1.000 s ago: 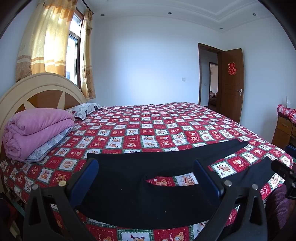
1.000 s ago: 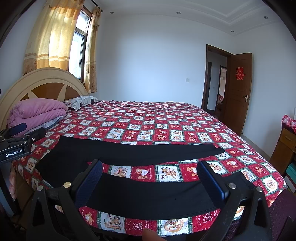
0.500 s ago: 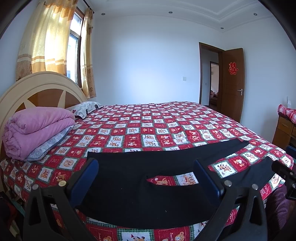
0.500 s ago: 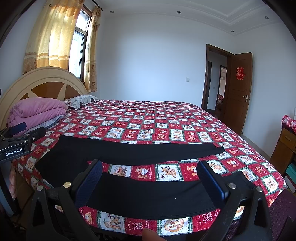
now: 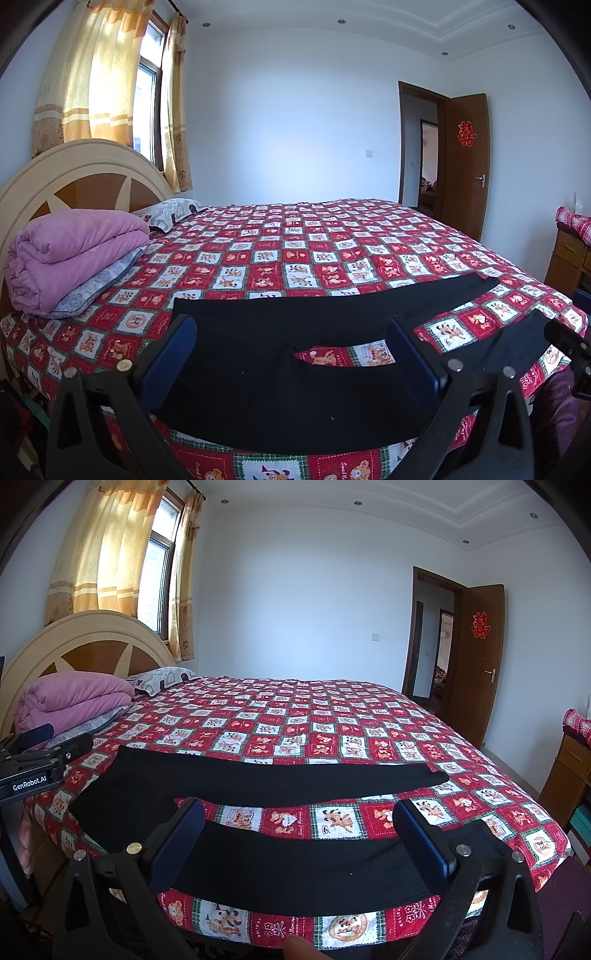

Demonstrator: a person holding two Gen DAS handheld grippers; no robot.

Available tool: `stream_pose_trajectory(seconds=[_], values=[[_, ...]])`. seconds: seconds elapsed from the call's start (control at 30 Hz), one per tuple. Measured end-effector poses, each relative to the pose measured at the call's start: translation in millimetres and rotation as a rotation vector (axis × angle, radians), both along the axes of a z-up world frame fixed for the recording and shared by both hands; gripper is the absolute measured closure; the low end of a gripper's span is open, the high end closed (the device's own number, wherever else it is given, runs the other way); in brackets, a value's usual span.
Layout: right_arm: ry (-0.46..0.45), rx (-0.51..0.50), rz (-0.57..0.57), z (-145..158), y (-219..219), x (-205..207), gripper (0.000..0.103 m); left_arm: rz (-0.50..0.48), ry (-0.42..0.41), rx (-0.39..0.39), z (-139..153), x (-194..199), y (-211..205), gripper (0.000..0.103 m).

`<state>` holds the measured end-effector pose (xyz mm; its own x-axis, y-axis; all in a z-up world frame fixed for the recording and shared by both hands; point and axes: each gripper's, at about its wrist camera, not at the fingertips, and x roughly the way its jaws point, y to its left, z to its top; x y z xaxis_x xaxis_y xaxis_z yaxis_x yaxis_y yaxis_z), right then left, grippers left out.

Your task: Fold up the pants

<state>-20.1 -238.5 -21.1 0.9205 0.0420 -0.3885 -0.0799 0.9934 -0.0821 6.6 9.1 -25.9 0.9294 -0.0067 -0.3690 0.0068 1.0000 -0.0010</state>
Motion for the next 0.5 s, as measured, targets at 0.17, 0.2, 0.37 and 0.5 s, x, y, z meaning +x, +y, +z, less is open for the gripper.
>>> stream_pose_trajectory(seconds=[0.17, 0.2, 0.37, 0.5], values=[[0.027, -0.008, 0.001, -10, 3, 7, 0.001, 0.007, 0.034, -0.01, -12, 9, 1, 0.0], [0.036, -0.01, 0.002, -13, 4, 9, 0.001, 0.01, 0.043, -0.013, -15, 12, 2, 0.0], [0.083, -0.013, 0.044, -29, 9, 20, 0.001, 0.007, 0.112, 0.005, -38, 38, 10, 0.0], [0.131, 0.011, 0.081, -46, 4, 36, 0.001, 0.091, 0.164, -0.002, -55, 74, 55, 0.0]])
